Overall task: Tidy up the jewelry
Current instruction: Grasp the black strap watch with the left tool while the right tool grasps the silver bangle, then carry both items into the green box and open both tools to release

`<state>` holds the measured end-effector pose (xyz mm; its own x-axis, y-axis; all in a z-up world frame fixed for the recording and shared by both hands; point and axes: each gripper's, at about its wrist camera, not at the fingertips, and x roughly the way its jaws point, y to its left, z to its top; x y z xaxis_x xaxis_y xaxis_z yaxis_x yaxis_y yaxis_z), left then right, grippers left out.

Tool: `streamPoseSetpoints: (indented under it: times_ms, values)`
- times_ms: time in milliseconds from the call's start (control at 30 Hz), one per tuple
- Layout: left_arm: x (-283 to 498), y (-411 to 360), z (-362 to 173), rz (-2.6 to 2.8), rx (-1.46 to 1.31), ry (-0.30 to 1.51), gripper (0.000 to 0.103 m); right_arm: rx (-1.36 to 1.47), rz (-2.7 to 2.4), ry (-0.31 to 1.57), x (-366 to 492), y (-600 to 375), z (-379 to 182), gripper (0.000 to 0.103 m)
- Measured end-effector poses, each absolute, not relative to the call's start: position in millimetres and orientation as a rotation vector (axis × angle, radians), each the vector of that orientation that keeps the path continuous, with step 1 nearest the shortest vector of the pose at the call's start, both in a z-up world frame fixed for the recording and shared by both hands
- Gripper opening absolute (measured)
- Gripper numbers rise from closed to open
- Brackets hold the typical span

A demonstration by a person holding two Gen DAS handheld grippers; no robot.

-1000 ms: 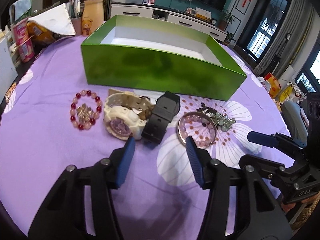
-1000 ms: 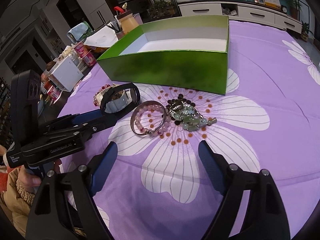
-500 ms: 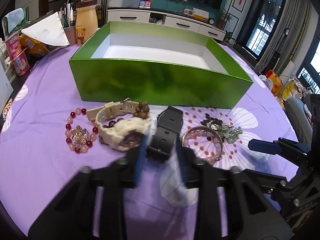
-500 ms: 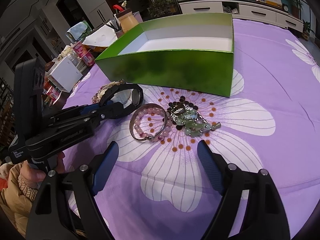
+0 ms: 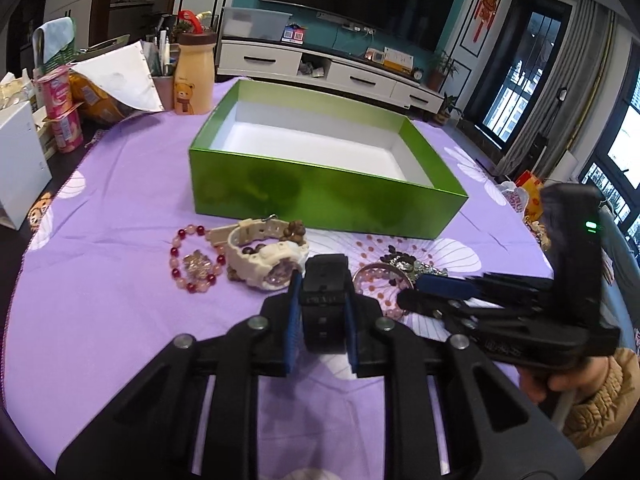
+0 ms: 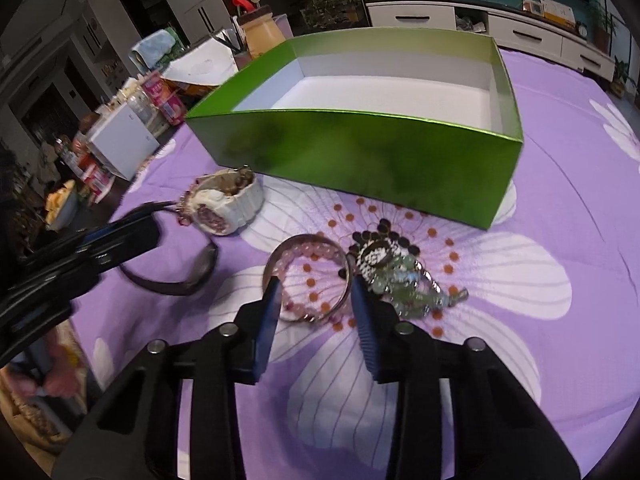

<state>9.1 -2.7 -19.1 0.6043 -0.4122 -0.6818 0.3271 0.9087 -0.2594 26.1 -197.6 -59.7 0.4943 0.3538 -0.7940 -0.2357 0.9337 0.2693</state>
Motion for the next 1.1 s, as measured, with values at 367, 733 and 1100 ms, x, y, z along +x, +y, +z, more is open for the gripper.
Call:
streamPoseSetpoints:
  times_ms: [367,733,1100]
  values:
    - [0,9,-16,-0.412,-0.122,0.810,0.019,0.059,0.242,0.997,35,-197,-61,0.004]
    - [-8,15,-4,-0.392,-0.126,0.781,0.019,0.061,0.279,0.863,10,-204,-13,0.004]
    - [-2,18,27,-0.353,-0.118,0.686,0.019,0.043,0.285,0.796,17,-205,23,0.004]
